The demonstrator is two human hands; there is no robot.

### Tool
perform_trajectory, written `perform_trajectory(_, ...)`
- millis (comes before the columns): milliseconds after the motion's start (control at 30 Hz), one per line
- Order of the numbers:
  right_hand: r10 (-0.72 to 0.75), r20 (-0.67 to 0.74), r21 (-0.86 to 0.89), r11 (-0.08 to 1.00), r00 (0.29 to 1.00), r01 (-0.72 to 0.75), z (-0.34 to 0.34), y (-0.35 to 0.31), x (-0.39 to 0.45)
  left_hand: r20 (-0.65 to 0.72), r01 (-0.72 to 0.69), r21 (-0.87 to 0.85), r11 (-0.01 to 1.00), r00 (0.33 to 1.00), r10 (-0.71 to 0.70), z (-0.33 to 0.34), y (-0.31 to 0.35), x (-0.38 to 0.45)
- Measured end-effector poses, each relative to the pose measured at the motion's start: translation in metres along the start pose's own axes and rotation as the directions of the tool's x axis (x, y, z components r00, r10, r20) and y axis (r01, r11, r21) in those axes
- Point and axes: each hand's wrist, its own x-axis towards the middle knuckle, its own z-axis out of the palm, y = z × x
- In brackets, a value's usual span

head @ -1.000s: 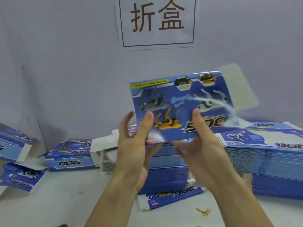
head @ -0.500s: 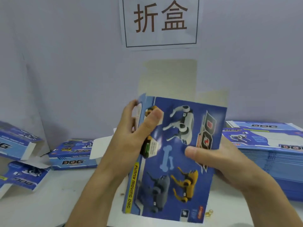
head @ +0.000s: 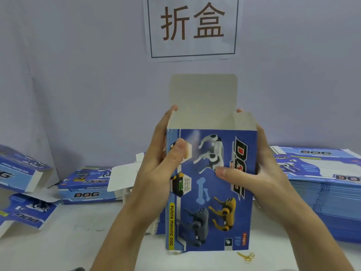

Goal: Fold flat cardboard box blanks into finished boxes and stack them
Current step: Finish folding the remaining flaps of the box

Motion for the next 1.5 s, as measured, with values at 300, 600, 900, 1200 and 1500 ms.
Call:
perform_trajectory(300, 0.112, -0.167, 0.193, 0.978, 0.98, -0.078, 0.012, -0.011, 0.006, -0.287, 0.073, -0.012, 0.997, 0.955, -0.073, 0.022, -0.003, 0.0)
perform_trajectory(600, 0.12, -0.198, 0.179, 0.98, 0.973, -0.085, 0.025, -0.009, 0.007, -0.282, 0.102, -0.129, 0.986, 0.95, -0.135, 0.01, 0.004, 0.005)
perform_trajectory(900, -0.055, -0.323, -0.016, 0.998, 0.945, 0.052, 0.028, -0.007, 0.004, -0.097, 0.094, -0.174, 0.98, 0.989, -0.112, 0.008, 0.013, -0.001)
perform_trajectory(1200, -0.07, -0.125, 0.159, 0.983, 0.99, 0.09, 0.028, -0.001, 0.005, -0.275, -0.094, 0.054, 0.994, 0.956, 0.106, 0.008, 0.011, 0.003)
perform_trajectory(1500, 0.289, -0.147, 0.353, 0.909, 0.946, -0.223, 0.018, -0.036, 0.011, -0.048, -0.162, 0.115, 0.98, 0.984, 0.169, -0.008, 0.031, 0.002)
